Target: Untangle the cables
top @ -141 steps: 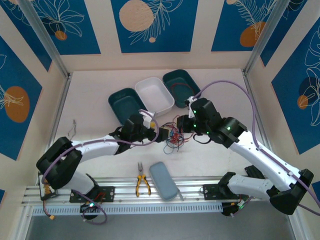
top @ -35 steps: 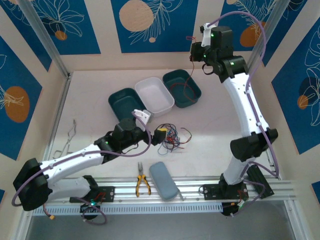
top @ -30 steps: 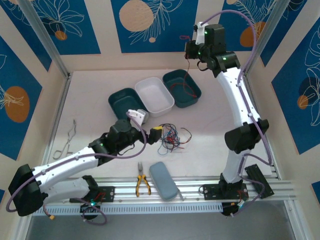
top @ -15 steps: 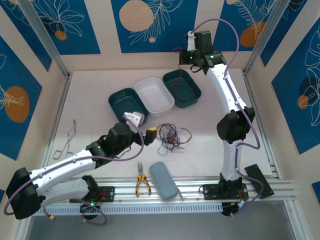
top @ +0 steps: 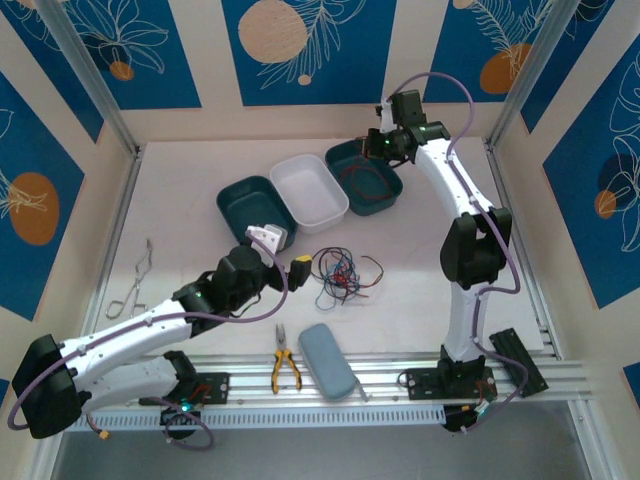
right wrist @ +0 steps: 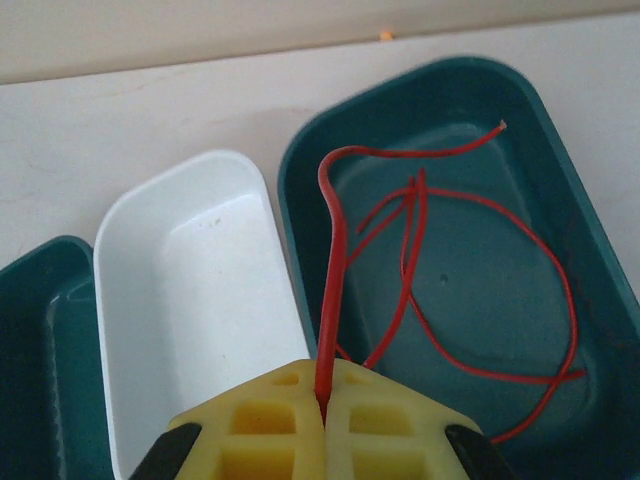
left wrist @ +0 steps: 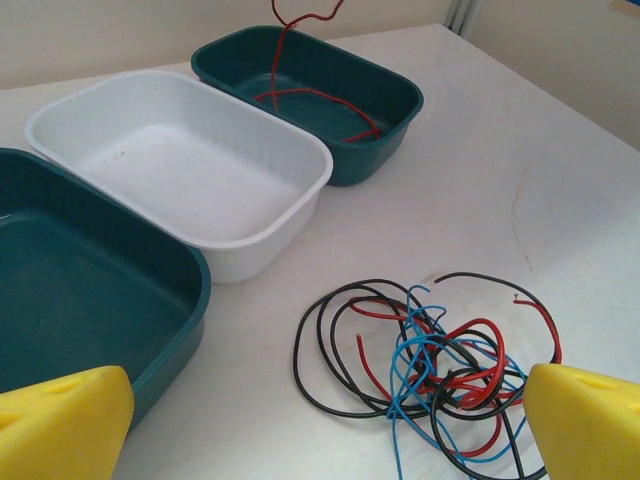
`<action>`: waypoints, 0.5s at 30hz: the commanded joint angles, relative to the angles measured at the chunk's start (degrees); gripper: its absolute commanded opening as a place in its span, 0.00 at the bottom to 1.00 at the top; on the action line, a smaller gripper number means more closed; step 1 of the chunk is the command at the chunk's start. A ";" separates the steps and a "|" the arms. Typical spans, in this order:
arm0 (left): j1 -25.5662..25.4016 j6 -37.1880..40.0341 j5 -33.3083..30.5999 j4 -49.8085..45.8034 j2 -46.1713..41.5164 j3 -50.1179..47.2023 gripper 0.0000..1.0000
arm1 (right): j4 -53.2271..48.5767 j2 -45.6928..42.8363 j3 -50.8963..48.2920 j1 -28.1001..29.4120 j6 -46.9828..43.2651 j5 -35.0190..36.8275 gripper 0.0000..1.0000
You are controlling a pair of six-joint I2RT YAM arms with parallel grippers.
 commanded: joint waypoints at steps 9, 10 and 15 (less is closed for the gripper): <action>0.34 -0.48 -0.34 0.06 1.24 0.16 1.00 | -1.02 -1.10 -3.90 -2.38 2.61 -6.96 0.00; 0.33 -0.67 -0.27 0.01 1.33 0.21 1.00 | -1.21 -0.68 -3.91 -2.30 2.40 -6.89 0.00; 0.34 -1.31 -0.30 0.10 1.33 -0.19 1.00 | -2.12 1.72 -3.00 -1.96 1.17 -6.01 0.00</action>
